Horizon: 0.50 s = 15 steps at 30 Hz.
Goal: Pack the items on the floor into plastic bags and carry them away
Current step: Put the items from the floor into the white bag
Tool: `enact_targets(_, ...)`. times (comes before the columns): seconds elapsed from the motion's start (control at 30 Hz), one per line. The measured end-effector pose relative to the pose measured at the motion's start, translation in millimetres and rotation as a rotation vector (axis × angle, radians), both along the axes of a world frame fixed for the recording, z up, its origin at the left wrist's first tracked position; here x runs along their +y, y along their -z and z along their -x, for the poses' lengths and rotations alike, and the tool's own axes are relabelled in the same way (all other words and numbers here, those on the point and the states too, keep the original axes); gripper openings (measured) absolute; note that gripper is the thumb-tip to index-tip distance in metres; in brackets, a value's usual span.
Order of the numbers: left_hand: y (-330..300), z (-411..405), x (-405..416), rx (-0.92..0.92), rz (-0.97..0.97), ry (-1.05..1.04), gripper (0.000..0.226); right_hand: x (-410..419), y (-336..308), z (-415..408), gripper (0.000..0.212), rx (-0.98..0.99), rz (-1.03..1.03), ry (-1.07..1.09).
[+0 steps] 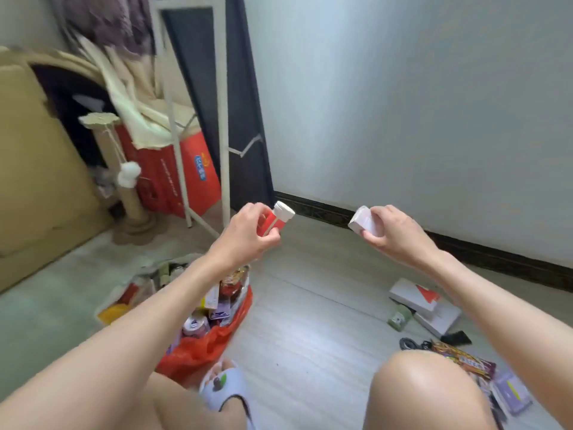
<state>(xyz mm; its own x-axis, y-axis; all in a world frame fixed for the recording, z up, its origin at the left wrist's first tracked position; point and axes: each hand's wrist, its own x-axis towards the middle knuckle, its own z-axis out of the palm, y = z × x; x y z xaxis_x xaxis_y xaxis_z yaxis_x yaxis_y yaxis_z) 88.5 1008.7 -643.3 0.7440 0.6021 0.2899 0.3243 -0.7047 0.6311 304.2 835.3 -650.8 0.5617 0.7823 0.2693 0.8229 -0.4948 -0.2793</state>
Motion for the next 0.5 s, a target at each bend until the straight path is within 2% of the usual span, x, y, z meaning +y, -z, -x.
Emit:
enact_targets(0.13, -37.8, 76.2, 33.2, 0.016, -0.132, -0.174, 0.02, 71.5, -16.6, 58.3, 0.036, 0.007, -0.086, -0.177)
enact_targets(0.27, -50.4, 129.9, 66.8, 0.132, -0.159, -0.31, 0.019, 127.4, -17.6, 103.3, 0.037, 0.031, -0.121, -0.333)
enact_targets(0.37, -32.6, 156.4, 89.6, 0.113, -0.089, -0.431, 0.018, 161.4, -6.4, 128.2, 0.04, 0.072, -0.11, -0.409)
enact_targets(0.5, 40.5, 184.9, 112.2, 0.094, 0.085, -0.652, 0.024, 199.9, 34.2, 153.4, 0.039, 0.143, -0.022, -0.451)
